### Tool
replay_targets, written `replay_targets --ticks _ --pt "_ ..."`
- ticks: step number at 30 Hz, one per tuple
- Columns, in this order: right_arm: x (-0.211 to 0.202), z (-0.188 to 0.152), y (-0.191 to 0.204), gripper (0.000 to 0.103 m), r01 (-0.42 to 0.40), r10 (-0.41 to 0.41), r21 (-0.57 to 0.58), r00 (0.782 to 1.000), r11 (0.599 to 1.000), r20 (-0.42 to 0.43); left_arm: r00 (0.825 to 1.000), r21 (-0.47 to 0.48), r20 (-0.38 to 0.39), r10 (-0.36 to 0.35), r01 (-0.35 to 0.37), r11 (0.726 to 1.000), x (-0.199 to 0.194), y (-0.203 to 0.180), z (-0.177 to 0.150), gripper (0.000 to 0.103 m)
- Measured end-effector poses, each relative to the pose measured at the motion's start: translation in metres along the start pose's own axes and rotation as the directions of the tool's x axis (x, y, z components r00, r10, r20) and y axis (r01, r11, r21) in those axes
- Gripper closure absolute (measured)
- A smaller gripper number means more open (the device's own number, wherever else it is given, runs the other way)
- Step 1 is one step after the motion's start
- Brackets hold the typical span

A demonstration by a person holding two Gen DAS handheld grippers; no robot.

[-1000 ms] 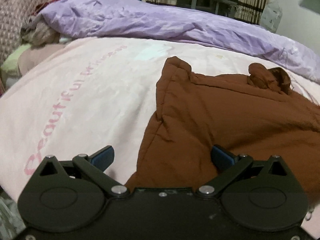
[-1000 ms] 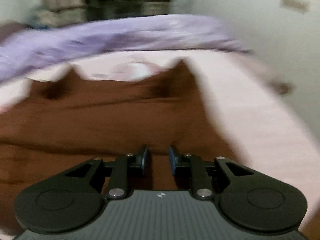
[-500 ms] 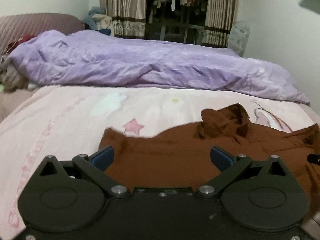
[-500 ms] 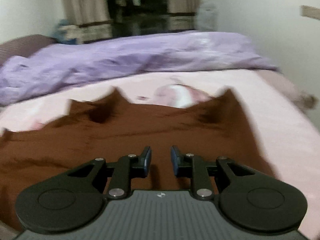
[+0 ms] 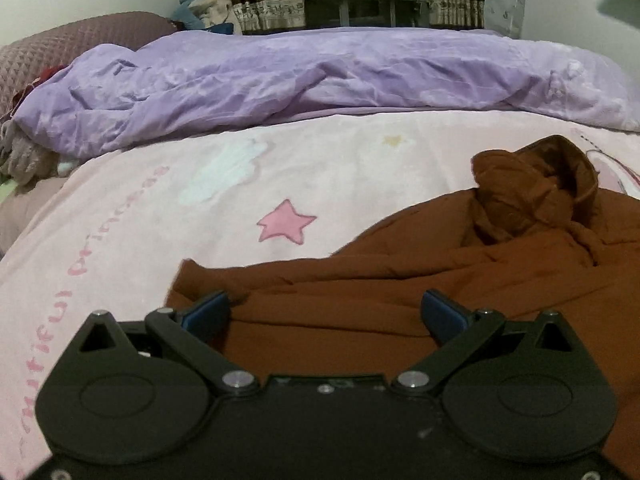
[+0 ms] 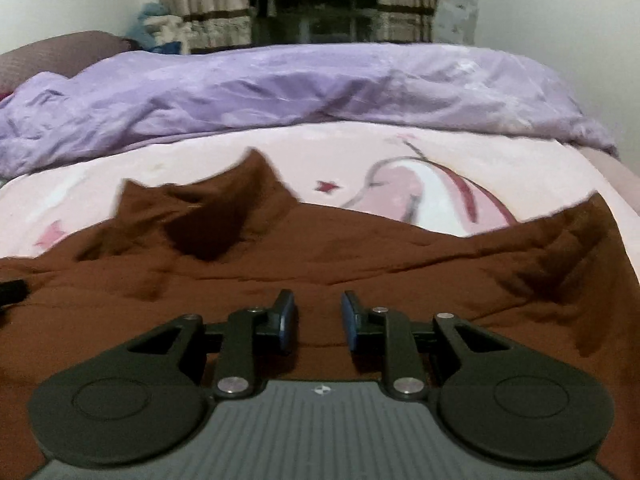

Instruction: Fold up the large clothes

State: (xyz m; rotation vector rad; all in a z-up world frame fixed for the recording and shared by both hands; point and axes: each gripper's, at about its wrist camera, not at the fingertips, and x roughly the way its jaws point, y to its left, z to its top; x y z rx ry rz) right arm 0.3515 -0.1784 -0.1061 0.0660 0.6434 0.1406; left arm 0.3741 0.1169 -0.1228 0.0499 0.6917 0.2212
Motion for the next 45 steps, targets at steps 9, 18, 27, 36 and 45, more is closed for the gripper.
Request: replay_targets --ticks 9,18,27,36,45 --pt "0.007 0.009 -0.113 0.093 0.123 -0.127 0.228 0.992 0.966 0.005 0.997 -0.094 -0.051 0.061 -0.066 0.993 0.017 0.054 -0.009 0.0" --pt "-0.058 0.0 -0.107 0.045 0.112 -0.121 0.142 0.991 0.984 0.059 0.989 0.003 -0.005 0.148 -0.148 0.989 -0.018 0.051 -0.011 0.0" --pt "-0.131 -0.065 -0.159 0.013 0.185 -0.193 0.27 0.981 0.945 0.001 0.992 -0.089 0.064 0.108 -0.102 0.991 -0.101 0.072 -0.023 0.0" --pt "-0.121 -0.089 -0.155 0.013 0.051 -0.035 0.356 0.998 0.933 -0.051 0.999 -0.017 0.018 0.043 -0.043 0.999 -0.129 0.08 -0.052 0.0" --pt "-0.086 -0.083 -0.151 0.033 -0.043 0.066 0.455 0.997 0.889 -0.035 0.998 0.0 -0.034 -0.047 0.047 0.999 -0.117 0.052 -0.078 0.0"
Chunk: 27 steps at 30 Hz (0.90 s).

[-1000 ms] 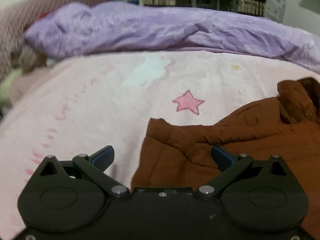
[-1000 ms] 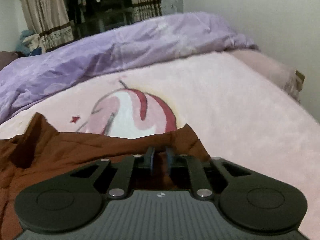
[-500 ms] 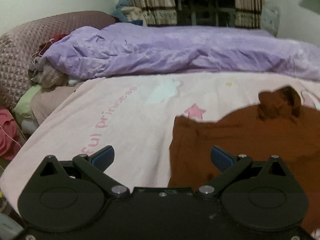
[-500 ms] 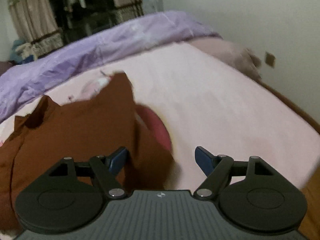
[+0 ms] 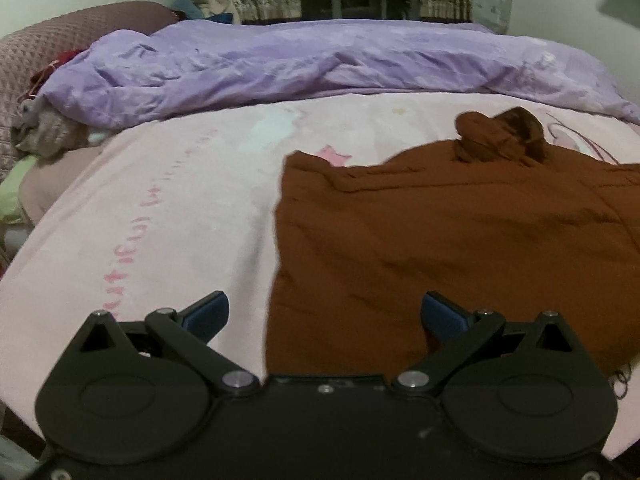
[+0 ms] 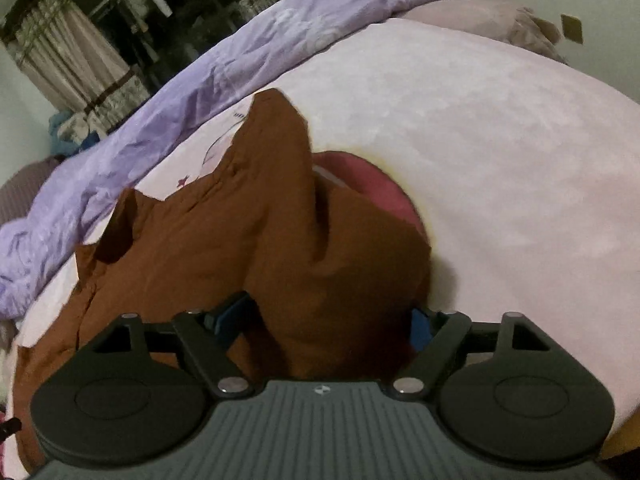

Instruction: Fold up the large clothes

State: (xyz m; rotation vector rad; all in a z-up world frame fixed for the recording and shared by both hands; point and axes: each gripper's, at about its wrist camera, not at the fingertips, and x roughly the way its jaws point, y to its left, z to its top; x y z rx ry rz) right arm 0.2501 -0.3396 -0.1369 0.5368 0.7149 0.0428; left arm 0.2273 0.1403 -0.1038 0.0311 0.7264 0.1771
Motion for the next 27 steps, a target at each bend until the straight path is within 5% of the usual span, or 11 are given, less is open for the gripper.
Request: replay_targets --ticks 1,2,3,7,11,12,14,15,17,22,27 --pt "0.003 -0.001 0.003 0.04 -0.013 0.013 -0.015 1.0 1.0 0.009 1.0 0.003 -0.003 -0.002 0.002 1.0 0.002 -0.002 -0.001 0.0" --pt "-0.001 -0.004 0.004 0.062 -0.022 0.022 -0.014 1.0 1.0 0.015 1.0 0.004 -0.005 -0.004 0.004 1.0 0.003 -0.003 -0.001 0.0" --pt "-0.011 -0.004 0.011 0.071 -0.04 0.041 -0.012 0.998 0.999 0.039 1.0 0.004 -0.006 -0.006 0.006 1.0 0.005 -0.003 0.0 0.0" --pt "-0.048 -0.002 0.055 0.069 0.067 -0.042 -0.213 0.992 0.975 0.119 1.0 0.005 0.0 0.001 -0.001 1.0 0.004 0.001 0.003 0.0" --pt "-0.014 0.007 0.047 0.053 0.132 -0.128 -0.224 0.991 0.966 0.032 1.0 -0.001 -0.007 0.007 -0.007 1.0 0.008 0.003 0.006 0.0" --pt "-0.004 0.008 0.04 0.035 0.105 -0.105 -0.206 0.994 0.973 0.012 1.0 -0.003 -0.009 0.006 -0.006 1.0 0.008 0.003 0.006 0.0" --pt "0.018 0.009 0.024 0.017 0.065 -0.069 -0.153 0.997 0.986 -0.019 1.0 0.0 -0.013 0.006 -0.006 1.0 0.009 0.003 0.005 0.0" --pt "0.022 0.009 0.017 0.026 0.04 -0.039 -0.134 0.999 0.99 0.009 1.0 0.003 -0.015 0.008 -0.008 1.0 0.009 0.003 0.005 0.0" --pt "0.016 0.008 0.014 0.068 -0.057 0.057 -0.086 0.998 0.995 -0.005 1.0 0.001 -0.019 0.012 -0.012 1.0 0.01 0.003 0.005 0.0" --pt "-0.034 0.003 0.074 0.074 0.039 0.003 -0.239 0.985 0.97 0.173 0.999 -0.01 -0.014 0.034 -0.034 0.999 0.011 0.009 0.004 0.0" --pt "-0.094 0.003 0.172 0.076 -0.107 0.216 -0.318 0.92 0.942 0.327 0.998 -0.027 -0.02 0.054 -0.055 0.998 0.016 0.017 0.013 0.0"
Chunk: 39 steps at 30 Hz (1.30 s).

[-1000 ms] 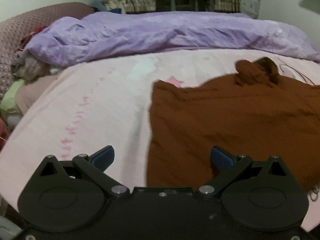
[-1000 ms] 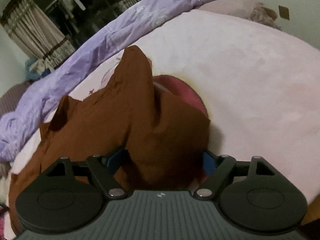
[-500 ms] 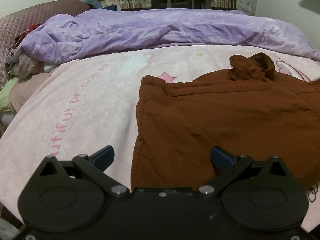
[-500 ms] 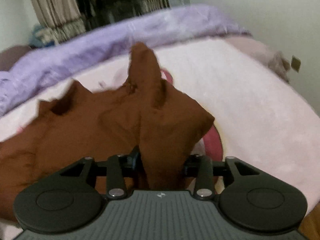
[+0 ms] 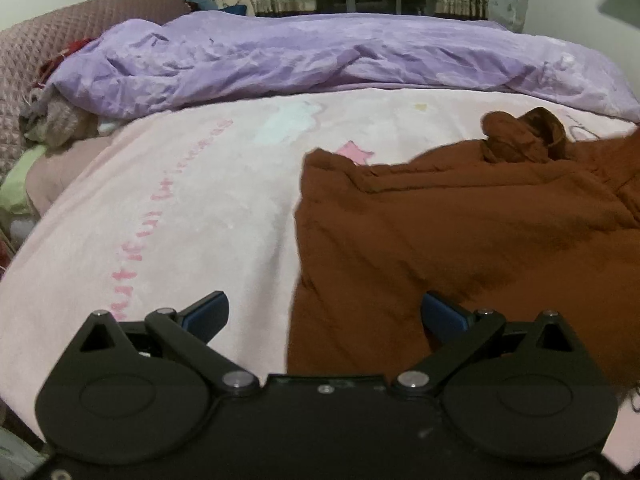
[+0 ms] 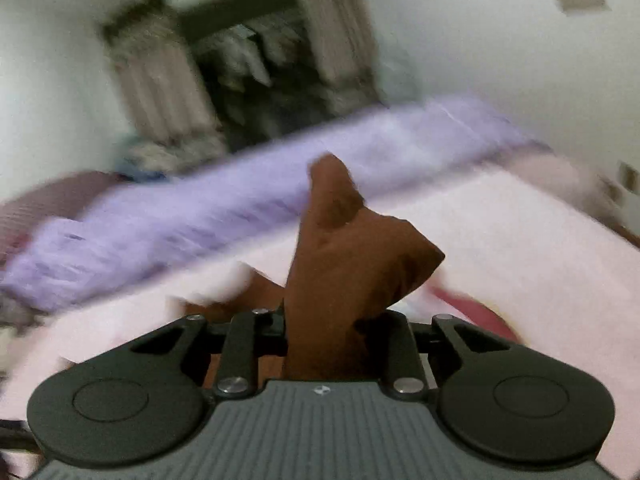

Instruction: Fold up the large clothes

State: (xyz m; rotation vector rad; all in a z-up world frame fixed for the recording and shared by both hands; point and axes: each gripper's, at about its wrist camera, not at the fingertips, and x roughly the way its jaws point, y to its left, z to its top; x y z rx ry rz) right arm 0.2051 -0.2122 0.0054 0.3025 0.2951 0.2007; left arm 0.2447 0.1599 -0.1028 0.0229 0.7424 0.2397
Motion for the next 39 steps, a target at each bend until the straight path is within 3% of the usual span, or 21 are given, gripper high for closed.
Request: replay_targets --ticks 2,5,7,10,13,15,18,20,28,31,33,37,39 --pt "-0.004 0.01 0.052 0.079 -0.075 0.077 -0.051 0.996 0.996 0.047 1.0 -0.003 0.002 0.032 -0.032 0.999 0.001 0.002 0.005 0.0" --pt "0.0 0.009 0.131 0.083 -0.243 0.25 -0.09 0.965 0.966 0.083 0.999 -0.023 0.019 0.036 -0.036 0.999 -0.002 0.012 0.008 0.0" --pt "0.012 -0.007 0.177 0.083 -0.302 0.313 -0.156 0.948 0.941 0.051 0.999 -0.053 0.014 0.05 -0.05 0.997 -0.001 0.023 0.006 0.0" --pt "0.044 -0.051 0.218 0.083 -0.316 0.306 -0.179 0.949 0.932 -0.079 0.998 -0.086 -0.014 0.069 -0.07 0.994 0.005 0.035 -0.005 0.0" --pt "0.074 -0.102 0.225 0.083 -0.294 0.257 -0.139 0.939 0.946 -0.23 0.998 -0.117 -0.044 0.036 -0.041 0.992 0.013 0.047 -0.021 0.0" --pt "0.088 -0.131 0.22 0.083 -0.272 0.229 -0.1 0.921 0.957 -0.316 0.999 -0.136 -0.053 0.009 -0.017 0.991 0.018 0.052 -0.029 0.0" --pt "0.083 -0.157 0.222 0.083 -0.254 0.202 -0.132 0.927 0.958 -0.316 0.998 -0.152 -0.056 -0.019 0.01 0.988 0.024 0.056 -0.035 0.0" --pt "0.077 -0.158 0.228 0.083 -0.242 0.181 -0.182 0.937 0.953 -0.298 0.998 -0.157 -0.05 -0.028 0.02 0.987 0.024 0.055 -0.036 0.0" --pt "0.081 -0.159 0.229 0.083 -0.242 0.181 -0.191 0.94 0.951 -0.29 0.999 -0.215 -0.039 -0.032 0.023 0.976 0.02 0.058 -0.043 0.0" --pt "0.079 -0.158 0.23 0.081 -0.254 0.187 -0.212 0.938 0.944 -0.292 0.998 -0.282 -0.043 -0.036 0.023 0.959 0.021 0.062 -0.046 0.0" --pt "0.069 -0.153 0.236 0.075 -0.259 0.182 -0.269 0.943 0.928 -0.28 0.999 -0.304 -0.042 -0.034 0.02 0.952 0.018 0.061 -0.047 0.0" --pt "0.036 -0.128 0.249 0.06 -0.2 0.114 -0.363 0.963 0.91 -0.244 1.0 -0.265 -0.026 -0.007 0.0 0.964 -0.001 0.06 -0.039 0.0" --pt "0.013 -0.106 0.243 0.044 -0.217 0.148 -0.347 0.965 0.912 -0.216 1.0 -0.275 0.014 -0.02 0.023 0.961 -0.021 0.061 -0.034 0.0"
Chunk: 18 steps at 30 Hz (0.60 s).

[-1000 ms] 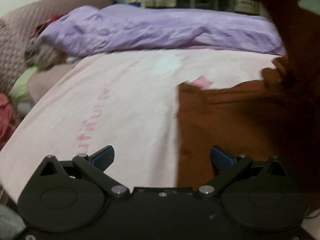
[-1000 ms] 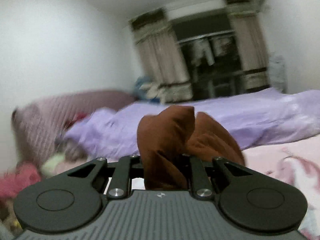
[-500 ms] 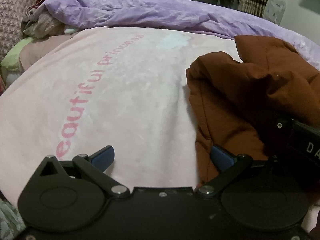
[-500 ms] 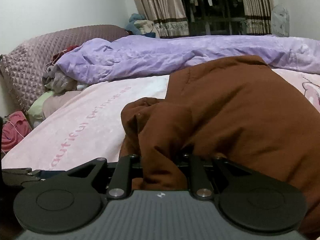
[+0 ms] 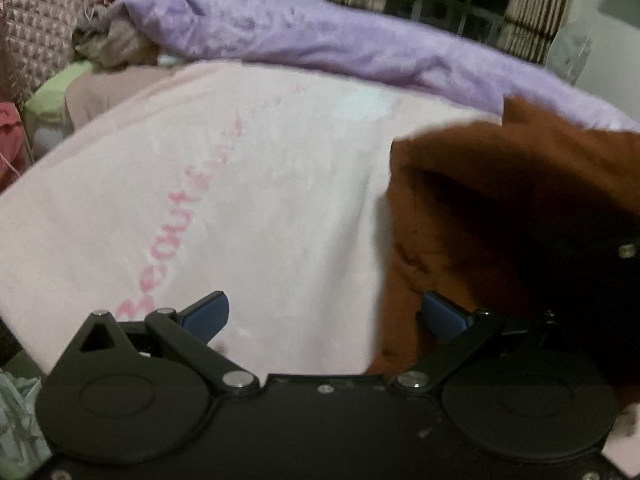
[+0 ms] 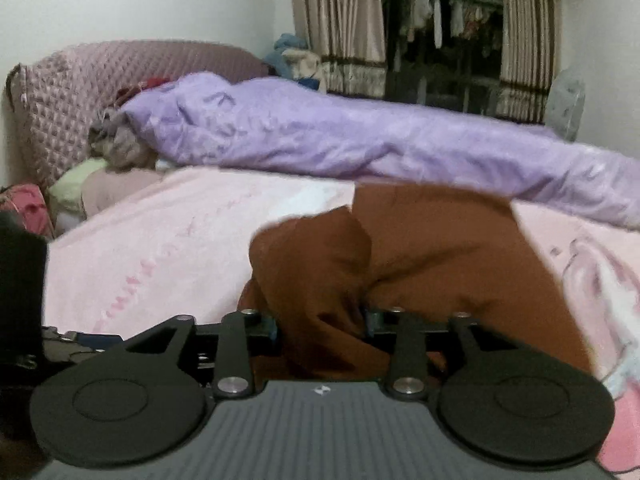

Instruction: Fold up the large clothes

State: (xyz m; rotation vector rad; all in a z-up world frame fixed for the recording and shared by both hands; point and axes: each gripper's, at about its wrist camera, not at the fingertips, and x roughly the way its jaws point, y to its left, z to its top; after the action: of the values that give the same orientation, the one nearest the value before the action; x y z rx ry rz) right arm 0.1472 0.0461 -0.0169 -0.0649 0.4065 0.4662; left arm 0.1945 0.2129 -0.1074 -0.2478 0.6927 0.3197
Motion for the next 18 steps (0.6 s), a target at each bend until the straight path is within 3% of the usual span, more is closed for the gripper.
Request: replay_targets --ticks 1,3,5,7,9,11,14,16,18 --pt "-0.017 0.007 -0.008 0.038 -0.016 0.015 0.015 0.999 1.0 0.032 0.999 -0.004 0.028 -0.021 0.021 1.0 -0.012 -0.001 0.004 0.0" --pt "-0.05 0.018 -0.024 0.017 0.006 -0.011 0.048 0.992 0.999 0.122 0.995 -0.003 0.085 -0.056 0.057 0.998 -0.035 -0.006 0.011 0.0" --pt "-0.083 0.027 -0.042 0.013 0.061 -0.083 0.098 0.968 0.993 0.236 0.986 0.009 0.134 -0.098 0.097 0.995 -0.055 -0.016 0.019 0.0" --pt "-0.105 0.03 -0.06 0.011 0.072 -0.11 0.132 0.944 0.989 0.312 0.973 0.019 0.166 -0.161 0.16 0.987 -0.07 -0.027 0.025 0.0" --pt "-0.114 0.029 -0.078 0.011 0.134 -0.185 0.162 0.916 0.978 0.356 0.957 0.032 0.181 -0.224 0.222 0.974 -0.076 -0.039 0.03 0.0" --pt "-0.104 0.022 -0.099 0.013 0.259 -0.305 0.176 0.896 0.95 0.324 0.951 0.058 0.151 -0.271 0.265 0.962 -0.074 -0.056 0.035 0.0" --pt "-0.069 0.006 -0.14 0.028 0.434 -0.459 0.168 0.874 0.885 0.159 0.942 0.097 0.127 -0.311 0.3 0.949 -0.071 -0.078 0.036 0.0" --pt "-0.048 -0.006 -0.161 0.03 0.473 -0.491 0.171 0.868 0.864 0.08 0.939 0.106 0.104 -0.329 0.318 0.942 -0.069 -0.09 0.037 0.0" --pt "-0.027 -0.018 -0.179 0.035 0.451 -0.461 0.197 0.888 0.871 0.005 0.93 0.106 0.088 -0.356 0.347 0.932 -0.072 -0.089 0.04 0.0"
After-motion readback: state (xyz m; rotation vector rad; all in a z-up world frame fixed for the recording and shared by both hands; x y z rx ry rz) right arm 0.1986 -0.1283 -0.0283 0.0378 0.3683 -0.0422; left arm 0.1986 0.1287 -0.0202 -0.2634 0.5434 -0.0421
